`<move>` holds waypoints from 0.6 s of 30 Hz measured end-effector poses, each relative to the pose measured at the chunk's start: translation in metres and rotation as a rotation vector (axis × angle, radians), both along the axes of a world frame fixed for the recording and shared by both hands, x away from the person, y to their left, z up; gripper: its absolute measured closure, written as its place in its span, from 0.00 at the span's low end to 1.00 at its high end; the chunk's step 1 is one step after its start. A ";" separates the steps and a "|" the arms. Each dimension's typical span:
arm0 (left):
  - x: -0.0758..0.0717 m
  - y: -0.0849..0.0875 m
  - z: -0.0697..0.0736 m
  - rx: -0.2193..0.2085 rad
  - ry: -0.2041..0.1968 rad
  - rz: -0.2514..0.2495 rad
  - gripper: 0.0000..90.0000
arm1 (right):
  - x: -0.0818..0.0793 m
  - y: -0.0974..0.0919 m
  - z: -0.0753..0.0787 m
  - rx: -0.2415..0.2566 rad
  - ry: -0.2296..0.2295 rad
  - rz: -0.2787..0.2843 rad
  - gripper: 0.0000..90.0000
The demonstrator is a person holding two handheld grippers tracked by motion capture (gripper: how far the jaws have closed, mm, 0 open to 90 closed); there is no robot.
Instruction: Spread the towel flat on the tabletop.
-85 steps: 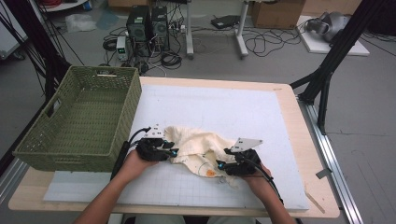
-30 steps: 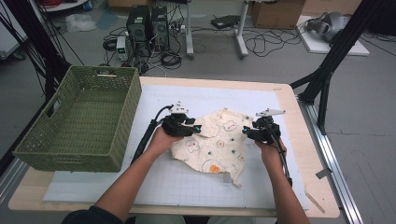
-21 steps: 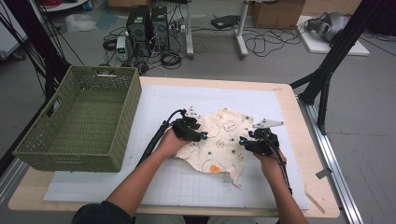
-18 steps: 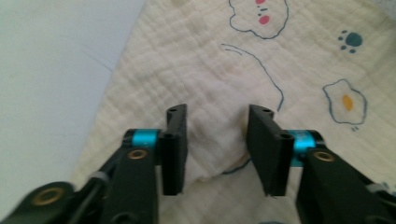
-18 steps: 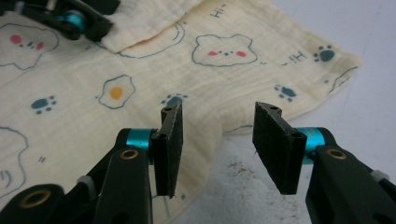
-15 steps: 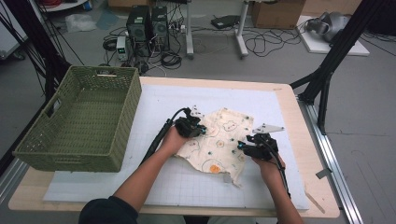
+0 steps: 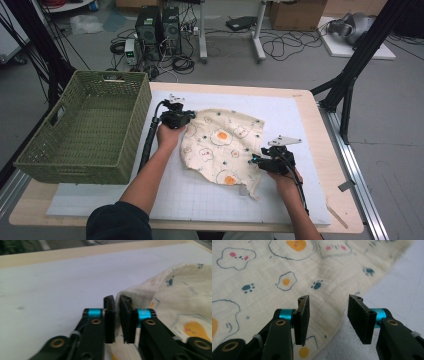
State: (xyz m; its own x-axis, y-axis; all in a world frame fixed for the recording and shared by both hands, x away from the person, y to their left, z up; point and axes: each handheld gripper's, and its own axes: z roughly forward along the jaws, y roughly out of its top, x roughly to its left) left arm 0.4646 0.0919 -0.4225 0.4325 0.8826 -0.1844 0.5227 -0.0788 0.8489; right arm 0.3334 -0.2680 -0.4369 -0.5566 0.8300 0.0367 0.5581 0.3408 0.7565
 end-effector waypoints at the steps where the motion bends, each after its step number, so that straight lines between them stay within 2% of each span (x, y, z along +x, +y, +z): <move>1: 0.001 0.002 0.001 -0.020 0.012 0.005 0.58 | 0.000 0.001 -0.001 -0.002 0.002 -0.001 0.55; 2: 0.000 0.005 0.001 -0.014 0.021 -0.003 0.50 | -0.001 0.002 -0.001 -0.002 0.008 0.000 0.55; 3: -0.002 0.007 0.002 0.004 0.019 -0.018 0.50 | -0.001 0.002 -0.002 -0.005 0.006 0.004 0.55; 4: -0.004 0.008 0.002 -0.003 0.015 -0.026 0.49 | 0.000 0.003 -0.002 -0.004 0.014 0.006 0.55; 6: -0.007 0.009 0.003 -0.009 0.035 -0.048 0.49 | 0.001 0.004 -0.004 -0.021 0.023 -0.004 0.54; 8: -0.013 0.010 0.003 -0.022 0.026 -0.059 0.49 | 0.003 0.004 -0.008 -0.038 0.047 -0.003 0.55; 9: -0.015 0.011 0.003 -0.021 0.025 -0.063 0.50 | 0.003 0.003 -0.009 -0.025 0.042 -0.004 0.59; 11: -0.020 0.012 0.002 -0.027 0.027 -0.085 0.51 | 0.003 0.000 -0.008 -0.014 0.043 0.037 0.85; 12: -0.024 0.013 0.001 -0.027 0.032 -0.096 0.51 | 0.003 0.000 -0.008 -0.010 0.039 0.062 0.92; 14: -0.029 0.013 0.002 -0.008 0.051 -0.128 0.50 | 0.004 0.002 -0.008 -0.046 0.002 0.081 0.95; 16: -0.037 0.014 0.001 -0.015 0.028 -0.130 0.52 | 0.006 0.001 -0.007 -0.078 -0.058 0.032 0.95; 18: -0.043 0.016 -0.002 -0.020 0.042 -0.139 0.53 | 0.008 -0.005 -0.005 -0.117 -0.125 -0.062 0.95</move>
